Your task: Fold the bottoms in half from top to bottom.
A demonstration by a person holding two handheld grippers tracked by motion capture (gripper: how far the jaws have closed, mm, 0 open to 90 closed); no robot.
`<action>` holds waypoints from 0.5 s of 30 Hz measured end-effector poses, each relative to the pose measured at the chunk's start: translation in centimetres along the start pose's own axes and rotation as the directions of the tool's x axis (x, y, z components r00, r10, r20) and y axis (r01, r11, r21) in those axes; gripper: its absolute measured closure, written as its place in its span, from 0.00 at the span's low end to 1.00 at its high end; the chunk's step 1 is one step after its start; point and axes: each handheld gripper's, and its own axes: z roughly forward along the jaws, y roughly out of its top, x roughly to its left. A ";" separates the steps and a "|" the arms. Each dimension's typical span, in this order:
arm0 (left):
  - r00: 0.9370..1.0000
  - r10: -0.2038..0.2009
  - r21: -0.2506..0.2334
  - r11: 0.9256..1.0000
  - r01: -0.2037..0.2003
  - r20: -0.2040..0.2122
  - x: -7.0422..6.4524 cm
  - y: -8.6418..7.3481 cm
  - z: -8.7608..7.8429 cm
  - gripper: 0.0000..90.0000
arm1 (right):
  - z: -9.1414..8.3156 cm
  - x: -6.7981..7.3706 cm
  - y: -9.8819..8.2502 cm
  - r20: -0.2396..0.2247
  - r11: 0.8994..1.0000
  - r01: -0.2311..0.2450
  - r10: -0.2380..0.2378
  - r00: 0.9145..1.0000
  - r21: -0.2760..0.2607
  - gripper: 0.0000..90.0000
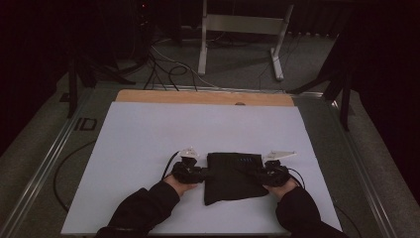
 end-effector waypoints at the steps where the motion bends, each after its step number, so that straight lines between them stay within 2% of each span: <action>1: 1.000 0.008 0.000 1.000 -0.008 0.004 0.0 0.0 -0.1 0.75 | 0.0 0.1 0.0 0.004 1.000 0.013 -0.012 1.000 -0.005 0.71; 3: 1.000 0.025 0.000 1.000 -0.025 0.009 -0.1 0.0 -0.3 0.71 | -0.1 0.3 0.1 0.005 1.000 0.020 -0.020 1.000 -0.005 0.61; 4: 0.999 0.033 -0.007 0.999 -0.033 0.009 -0.1 0.1 -0.5 0.68 | -0.2 0.3 0.1 0.011 0.999 0.040 -0.040 0.999 -0.005 0.56; 7: 0.999 0.038 -0.021 0.999 -0.038 -0.014 0.1 0.2 -1.2 0.60 | -0.4 0.4 0.2 0.025 0.998 0.058 -0.057 0.998 -0.018 0.47; 9: 1.000 0.023 -0.045 0.999 -0.023 -0.017 0.4 0.2 -1.7 0.57 | -0.7 0.4 0.3 0.029 0.998 0.049 -0.048 0.998 -0.036 0.39; 10: 1.000 0.018 -0.055 0.998 -0.018 -0.007 0.6 0.3 -1.8 0.55 | -0.8 0.4 0.4 0.031 0.998 0.041 -0.040 0.999 -0.050 0.35; 12: 1.000 0.026 -0.068 0.997 -0.026 -0.002 0.6 0.4 -2.1 0.51 | -1.1 0.4 0.5 0.039 0.997 0.035 -0.033 0.999 -0.063 0.29; 14: 0.999 0.031 -0.077 0.997 -0.031 0.007 0.6 0.5 -2.3 0.46 | -1.5 0.4 0.6 0.018 0.995 0.025 -0.023 1.000 -0.095 0.23; 15: 1.000 0.031 -0.081 0.996 -0.030 0.006 0.5 0.6 -2.3 0.44 | -1.7 0.3 0.6 0.006 0.995 0.034 -0.034 0.999 -0.093 0.20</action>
